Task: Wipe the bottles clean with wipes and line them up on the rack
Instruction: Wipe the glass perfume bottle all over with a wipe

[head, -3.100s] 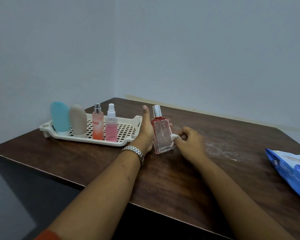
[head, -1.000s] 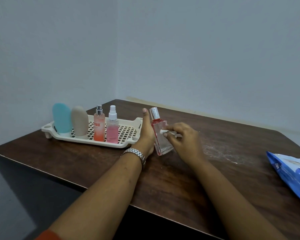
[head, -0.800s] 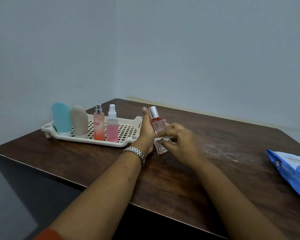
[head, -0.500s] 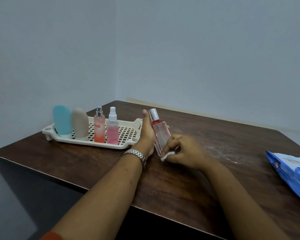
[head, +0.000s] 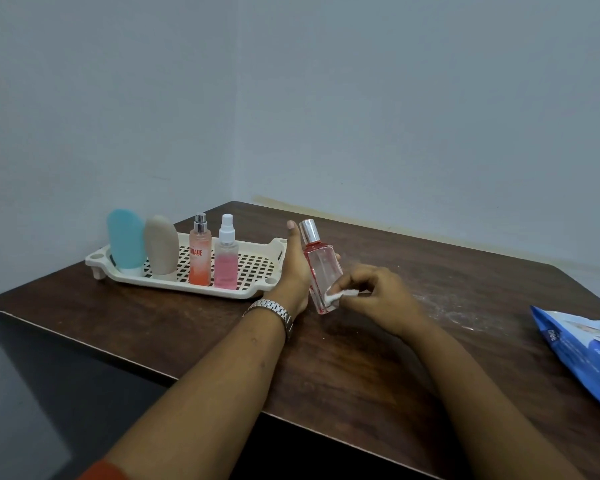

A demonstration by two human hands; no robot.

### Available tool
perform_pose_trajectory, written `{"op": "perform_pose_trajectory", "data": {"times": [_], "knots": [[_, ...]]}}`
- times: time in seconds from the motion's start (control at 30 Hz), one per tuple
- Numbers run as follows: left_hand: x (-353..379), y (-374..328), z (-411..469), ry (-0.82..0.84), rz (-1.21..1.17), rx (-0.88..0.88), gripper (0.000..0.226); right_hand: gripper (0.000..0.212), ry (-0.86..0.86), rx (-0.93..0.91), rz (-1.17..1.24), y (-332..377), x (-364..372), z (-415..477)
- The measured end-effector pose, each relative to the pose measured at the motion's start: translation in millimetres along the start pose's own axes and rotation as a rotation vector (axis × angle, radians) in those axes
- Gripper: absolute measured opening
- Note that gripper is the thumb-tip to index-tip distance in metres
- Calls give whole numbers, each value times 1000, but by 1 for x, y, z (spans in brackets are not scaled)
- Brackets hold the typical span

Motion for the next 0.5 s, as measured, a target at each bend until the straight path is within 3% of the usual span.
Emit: {"op": "perform_pose_trajectory", "data": {"times": [0.13, 0.33, 0.5], "knots": [[0, 0, 0, -3, -18, 2, 87, 16, 125, 24, -43, 2, 1, -2], [-1, -1, 1, -13, 14, 24, 82, 29, -41, 95, -165, -19, -11, 3], [-1, -2, -2, -7, -13, 7, 80, 21, -124, 130, -253, -28, -10, 6]]}}
Point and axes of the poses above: each hand's wrist, its own z-axis towards the middle knuckle, its own x-axis out of the palm, y = z × x, the point moved 6 cm from there along z, towards the middle knuckle, and after that the axes turned 9 degrees about -y, right-handed, at the moved point
